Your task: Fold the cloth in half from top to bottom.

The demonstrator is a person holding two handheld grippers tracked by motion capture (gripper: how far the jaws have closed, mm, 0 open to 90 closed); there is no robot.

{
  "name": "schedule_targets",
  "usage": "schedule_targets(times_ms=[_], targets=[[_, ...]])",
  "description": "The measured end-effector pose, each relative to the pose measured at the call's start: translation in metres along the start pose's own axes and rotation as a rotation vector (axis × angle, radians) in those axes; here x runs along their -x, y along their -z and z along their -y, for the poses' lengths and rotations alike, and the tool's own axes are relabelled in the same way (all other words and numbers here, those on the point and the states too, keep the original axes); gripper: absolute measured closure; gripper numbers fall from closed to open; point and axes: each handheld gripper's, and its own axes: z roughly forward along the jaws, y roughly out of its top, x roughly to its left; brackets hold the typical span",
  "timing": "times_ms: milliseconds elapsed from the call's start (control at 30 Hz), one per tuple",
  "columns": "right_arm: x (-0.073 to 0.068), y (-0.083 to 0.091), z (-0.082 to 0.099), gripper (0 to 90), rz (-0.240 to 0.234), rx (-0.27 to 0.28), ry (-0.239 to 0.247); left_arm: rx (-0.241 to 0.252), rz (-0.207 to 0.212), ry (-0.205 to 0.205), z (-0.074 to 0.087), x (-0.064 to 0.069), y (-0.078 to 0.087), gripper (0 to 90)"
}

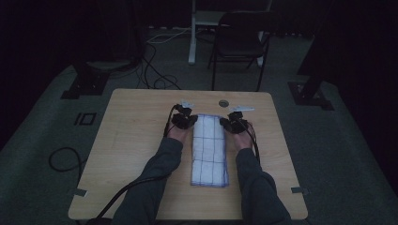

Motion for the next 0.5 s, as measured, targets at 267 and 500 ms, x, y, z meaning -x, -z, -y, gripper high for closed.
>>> schedule_targets(times_ms=[267, 500], targets=[[-0.002, 0.007, -0.007, 85.6, 0.001, 0.027, 0.014, 0.029, 0.001, -0.047, -0.009, 0.002, 0.010, 88.4], [-0.005, 0.016, -0.010, 85.6, 0.005, 0.034, 0.049, 0.071, 0.021, -0.074, -0.010, 0.006, 0.022, 88.4]])
